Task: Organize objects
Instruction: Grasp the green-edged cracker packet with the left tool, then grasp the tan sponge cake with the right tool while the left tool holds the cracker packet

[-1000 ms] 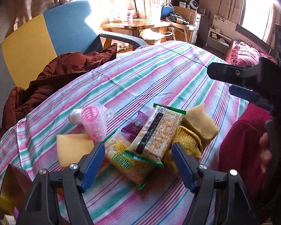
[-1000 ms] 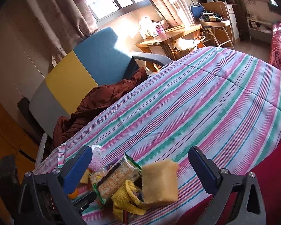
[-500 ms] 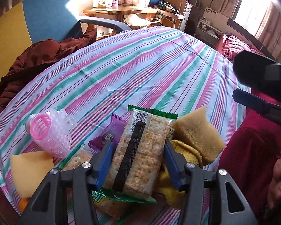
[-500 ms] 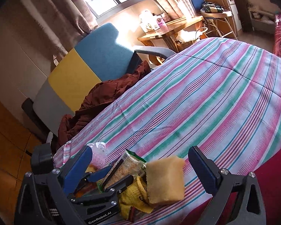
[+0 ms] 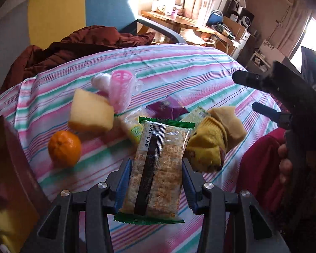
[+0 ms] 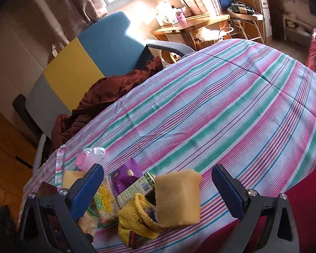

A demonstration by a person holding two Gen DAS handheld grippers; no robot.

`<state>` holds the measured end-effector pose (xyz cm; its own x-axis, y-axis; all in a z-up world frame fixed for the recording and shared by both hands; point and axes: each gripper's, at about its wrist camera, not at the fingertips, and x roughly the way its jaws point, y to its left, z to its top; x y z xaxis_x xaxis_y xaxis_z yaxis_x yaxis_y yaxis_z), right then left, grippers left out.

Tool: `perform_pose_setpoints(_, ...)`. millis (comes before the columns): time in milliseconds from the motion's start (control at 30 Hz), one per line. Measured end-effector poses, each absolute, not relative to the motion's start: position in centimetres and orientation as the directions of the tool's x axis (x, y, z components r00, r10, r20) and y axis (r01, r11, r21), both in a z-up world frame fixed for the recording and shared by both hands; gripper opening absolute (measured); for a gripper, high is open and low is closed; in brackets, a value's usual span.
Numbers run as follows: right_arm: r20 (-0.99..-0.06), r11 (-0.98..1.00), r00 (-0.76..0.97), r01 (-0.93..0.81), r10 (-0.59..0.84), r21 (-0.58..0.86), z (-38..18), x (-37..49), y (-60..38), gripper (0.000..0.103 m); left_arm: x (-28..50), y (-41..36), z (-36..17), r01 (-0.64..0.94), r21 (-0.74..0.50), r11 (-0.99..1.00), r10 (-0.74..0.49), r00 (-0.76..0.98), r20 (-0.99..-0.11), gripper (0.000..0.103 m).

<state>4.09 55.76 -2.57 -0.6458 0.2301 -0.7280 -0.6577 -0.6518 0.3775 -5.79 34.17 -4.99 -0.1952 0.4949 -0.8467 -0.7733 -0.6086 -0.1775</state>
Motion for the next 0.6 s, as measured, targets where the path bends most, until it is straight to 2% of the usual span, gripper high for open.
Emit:
perform_pose_setpoints(133,-0.766,-0.669,-0.584,-0.685,0.269,0.287,-2.9,3.5,55.3,0.103,-3.3,32.6,-7.0,-0.751,-0.142,-0.645,0.433,-0.206,-0.877,0.047)
perform_pose_setpoints(333,-0.793,-0.682,-0.544,-0.691,0.275,0.238,-3.4,3.1,55.1,0.086,-1.4,32.1,-9.2,-0.747,-0.105,-0.657,0.403,-0.230,-0.886,0.047)
perform_pose_setpoints(600,-0.784,-0.677,-0.560,-0.689,0.267,0.261,-3.2,3.1,55.1,0.085,-1.3,32.3,-9.9,-0.779,-0.070,-0.622,0.429,-0.265,-0.864,0.047)
